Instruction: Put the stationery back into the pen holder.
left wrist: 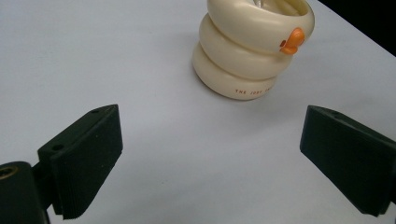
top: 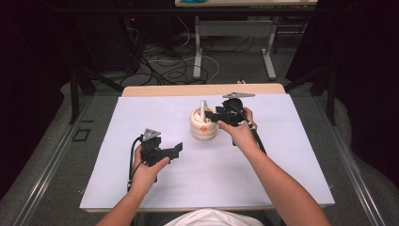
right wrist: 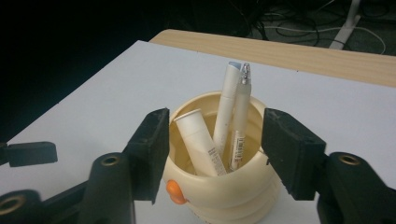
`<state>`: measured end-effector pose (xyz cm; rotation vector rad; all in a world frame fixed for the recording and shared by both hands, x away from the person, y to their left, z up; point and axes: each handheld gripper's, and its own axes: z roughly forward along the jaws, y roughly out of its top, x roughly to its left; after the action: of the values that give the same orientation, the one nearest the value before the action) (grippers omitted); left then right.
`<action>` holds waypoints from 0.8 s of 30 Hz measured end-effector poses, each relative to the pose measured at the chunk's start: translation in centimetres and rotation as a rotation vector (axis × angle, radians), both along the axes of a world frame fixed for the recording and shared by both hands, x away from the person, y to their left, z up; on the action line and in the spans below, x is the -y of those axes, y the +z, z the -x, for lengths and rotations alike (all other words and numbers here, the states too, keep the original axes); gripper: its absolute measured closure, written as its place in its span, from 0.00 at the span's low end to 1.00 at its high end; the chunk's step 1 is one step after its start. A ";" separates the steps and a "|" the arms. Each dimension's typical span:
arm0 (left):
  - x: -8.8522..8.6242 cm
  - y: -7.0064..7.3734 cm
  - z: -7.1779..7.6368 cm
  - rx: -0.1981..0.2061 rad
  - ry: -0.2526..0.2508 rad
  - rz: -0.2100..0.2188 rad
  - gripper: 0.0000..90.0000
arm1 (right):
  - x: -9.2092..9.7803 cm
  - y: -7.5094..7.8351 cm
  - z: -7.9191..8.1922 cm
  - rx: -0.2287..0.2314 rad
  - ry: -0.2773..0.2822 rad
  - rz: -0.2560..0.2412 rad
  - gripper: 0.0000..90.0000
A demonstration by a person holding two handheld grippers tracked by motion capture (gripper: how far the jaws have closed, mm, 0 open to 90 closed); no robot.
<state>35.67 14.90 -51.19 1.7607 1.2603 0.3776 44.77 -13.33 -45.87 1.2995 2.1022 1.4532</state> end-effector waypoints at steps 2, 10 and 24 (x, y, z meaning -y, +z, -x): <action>-0.1 0.1 0.0 -0.005 -0.017 -0.008 0.04 | 0.5 0.0 0.5 0.011 0.002 0.002 0.41; -0.7 0.4 0.1 0.014 -0.019 -0.001 0.00 | 3.1 -0.5 2.6 0.027 0.036 0.050 0.34; -2.1 0.8 0.3 0.056 0.003 -0.010 0.00 | 7.4 -2.3 6.9 0.010 0.030 0.056 0.21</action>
<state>35.36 16.96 -50.40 1.7448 1.2240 0.4322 37.84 -20.69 -48.18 1.2434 2.1486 1.3997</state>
